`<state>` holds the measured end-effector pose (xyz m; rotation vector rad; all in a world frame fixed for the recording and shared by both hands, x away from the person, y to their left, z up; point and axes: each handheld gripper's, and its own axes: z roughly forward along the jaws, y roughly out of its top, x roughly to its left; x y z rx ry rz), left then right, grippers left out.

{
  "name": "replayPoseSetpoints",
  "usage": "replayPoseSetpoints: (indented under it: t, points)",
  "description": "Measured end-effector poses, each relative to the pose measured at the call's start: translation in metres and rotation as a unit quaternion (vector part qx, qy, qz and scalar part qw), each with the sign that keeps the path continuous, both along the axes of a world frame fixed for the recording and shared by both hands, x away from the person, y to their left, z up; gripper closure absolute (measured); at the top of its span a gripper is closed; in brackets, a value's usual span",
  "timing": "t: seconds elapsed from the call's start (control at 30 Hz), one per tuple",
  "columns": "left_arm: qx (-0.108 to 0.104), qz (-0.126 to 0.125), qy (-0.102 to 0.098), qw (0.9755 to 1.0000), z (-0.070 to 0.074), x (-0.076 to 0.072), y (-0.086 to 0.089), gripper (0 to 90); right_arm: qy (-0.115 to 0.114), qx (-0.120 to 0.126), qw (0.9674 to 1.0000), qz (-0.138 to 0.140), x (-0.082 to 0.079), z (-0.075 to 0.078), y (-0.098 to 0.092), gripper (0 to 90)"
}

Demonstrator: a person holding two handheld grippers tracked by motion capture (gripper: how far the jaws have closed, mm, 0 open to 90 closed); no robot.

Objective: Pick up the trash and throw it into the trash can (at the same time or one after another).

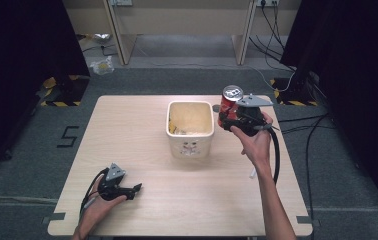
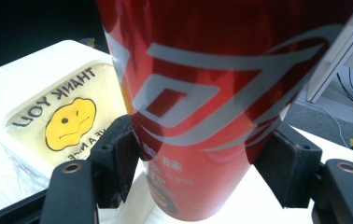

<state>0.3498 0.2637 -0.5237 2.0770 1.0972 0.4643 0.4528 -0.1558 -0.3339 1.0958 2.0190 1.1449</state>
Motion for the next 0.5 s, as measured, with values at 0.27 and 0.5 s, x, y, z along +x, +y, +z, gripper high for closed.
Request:
replayPoseSetpoints:
  t: [0.27, 0.5]
  points:
    - [-0.002, 0.001, 0.000, 1.0000, 0.000, 0.000, 0.000, 14.0, -0.008, 0.004, 0.9999, 0.011, 0.004, 0.011, 0.012, 34.1]
    - [-0.002, 0.001, 0.000, 1.0000, 0.000, 0.000, 0.000, 14.0, -0.010, 0.005, 0.9996, 0.027, 0.008, 0.018, 0.026, 34.2]
